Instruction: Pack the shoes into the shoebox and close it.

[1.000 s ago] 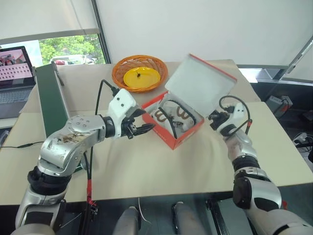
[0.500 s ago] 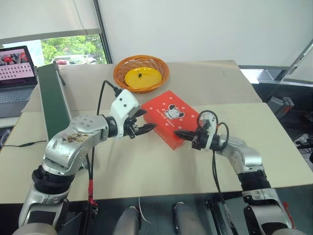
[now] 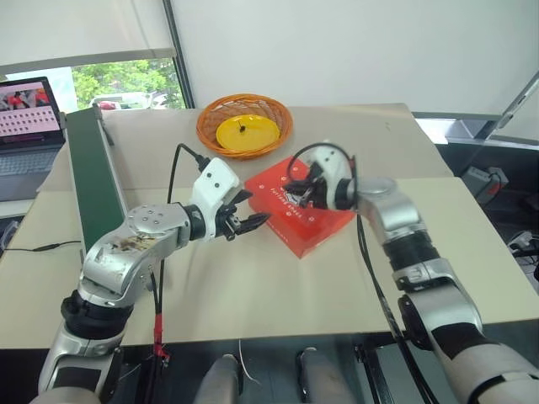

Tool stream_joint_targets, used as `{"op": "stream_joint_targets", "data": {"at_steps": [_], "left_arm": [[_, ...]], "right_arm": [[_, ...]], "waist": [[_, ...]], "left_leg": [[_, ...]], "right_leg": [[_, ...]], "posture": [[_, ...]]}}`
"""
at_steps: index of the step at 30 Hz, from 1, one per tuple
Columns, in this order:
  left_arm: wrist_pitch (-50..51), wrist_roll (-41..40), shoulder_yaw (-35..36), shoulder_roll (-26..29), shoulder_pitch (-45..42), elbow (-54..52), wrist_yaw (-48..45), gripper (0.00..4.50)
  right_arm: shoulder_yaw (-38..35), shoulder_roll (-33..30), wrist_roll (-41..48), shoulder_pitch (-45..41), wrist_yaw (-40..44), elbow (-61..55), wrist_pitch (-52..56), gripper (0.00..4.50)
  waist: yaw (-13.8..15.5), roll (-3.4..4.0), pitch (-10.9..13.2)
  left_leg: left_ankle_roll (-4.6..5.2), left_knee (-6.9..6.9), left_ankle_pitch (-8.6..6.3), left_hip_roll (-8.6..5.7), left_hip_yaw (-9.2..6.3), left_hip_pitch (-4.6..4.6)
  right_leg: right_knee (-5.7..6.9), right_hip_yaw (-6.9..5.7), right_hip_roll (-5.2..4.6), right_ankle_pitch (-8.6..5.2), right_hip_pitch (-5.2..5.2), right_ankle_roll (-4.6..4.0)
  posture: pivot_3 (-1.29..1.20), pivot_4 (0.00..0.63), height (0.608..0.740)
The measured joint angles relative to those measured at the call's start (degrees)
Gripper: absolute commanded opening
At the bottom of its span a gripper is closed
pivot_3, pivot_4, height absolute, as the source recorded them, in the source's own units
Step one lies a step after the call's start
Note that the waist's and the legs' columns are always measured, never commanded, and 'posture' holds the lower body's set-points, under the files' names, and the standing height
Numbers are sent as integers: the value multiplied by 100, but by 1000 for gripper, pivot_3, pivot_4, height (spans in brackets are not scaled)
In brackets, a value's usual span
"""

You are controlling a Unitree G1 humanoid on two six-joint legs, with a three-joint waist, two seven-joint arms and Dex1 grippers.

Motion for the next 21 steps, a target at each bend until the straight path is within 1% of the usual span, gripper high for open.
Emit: {"op": "stream_joint_targets", "data": {"at_steps": [4,8,10,12,13,14,15,17,19,20,21], "left_arm": [[7,26,7,-40,51,-18,93,3107],[3,32,10,-39,112,-21,122,3107],[2,32,14,-43,165,-21,135,3107],[-2,27,33,-48,177,-20,146,3107],[-8,24,42,-66,176,-15,150,3107],[-30,22,45,-77,181,-10,138,3107],[-53,31,54,-56,199,4,110,3107],[-186,49,35,-29,203,38,37,3107],[-360,96,27,36,229,117,-104,3107],[-430,132,20,68,236,159,-160,3107],[-494,133,21,94,237,228,-276,3107]], "right_arm": [[174,83,-365,-202,-14,643,-795,73],[-34,93,-282,-64,91,598,-884,73],[-280,46,-36,165,284,192,-562,73],[-487,-32,310,448,512,-414,-64,73],[-576,-86,504,607,606,-790,188,73],[-694,-211,748,851,696,-1436,481,73],[-797,-332,917,966,767,-1943,694,470],[-883,-597,1021,1067,769,-2618,922,683],[-990,-954,1081,1233,804,-3373,1217,1466],[-994,-1068,1121,1322,835,-3599,1325,1701],[-990,-1216,1224,1490,898,-3892,1505,2124]], "waist": [[-31,-15,-15],[-22,-14,-16],[-17,-14,-15],[-13,-13,-15],[-11,-12,-13],[-4,-6,-9],[5,-3,-7],[14,-3,-7],[33,-4,-8],[43,-4,-8],[54,-4,-8]], "left_leg": [[-1,0,-1,2,2,42],[-1,0,0,7,-2,71],[-1,0,0,6,-4,64],[-1,2,0,5,-4,26],[-1,3,0,4,-6,6],[-1,4,0,2,-7,-10],[-1,4,0,-2,-5,-21],[-1,4,0,-4,-1,-43],[-2,5,0,-1,-2,-56],[-1,5,0,-2,-1,-56],[-1,5,0,-1,0,-56]], "right_leg": [[2,3,1,-1,34,1],[4,-2,7,-6,65,9],[2,-3,6,-7,61,11],[8,-1,4,-1,22,1],[10,-1,4,1,2,-2],[17,0,1,1,-19,-2],[27,1,-3,1,-36,-2],[30,4,-6,2,-67,-2],[31,3,-3,2,-79,-3],[30,3,-3,2,-79,-3],[28,2,-2,2,-78,-3]], "posture": [[0,150,740],[0,150,740],[0,150,740],[0,150,740],[0,150,740],[0,150,740],[0,150,740],[0,150,740],[0,150,740],[0,150,740],[0,150,740]]}}
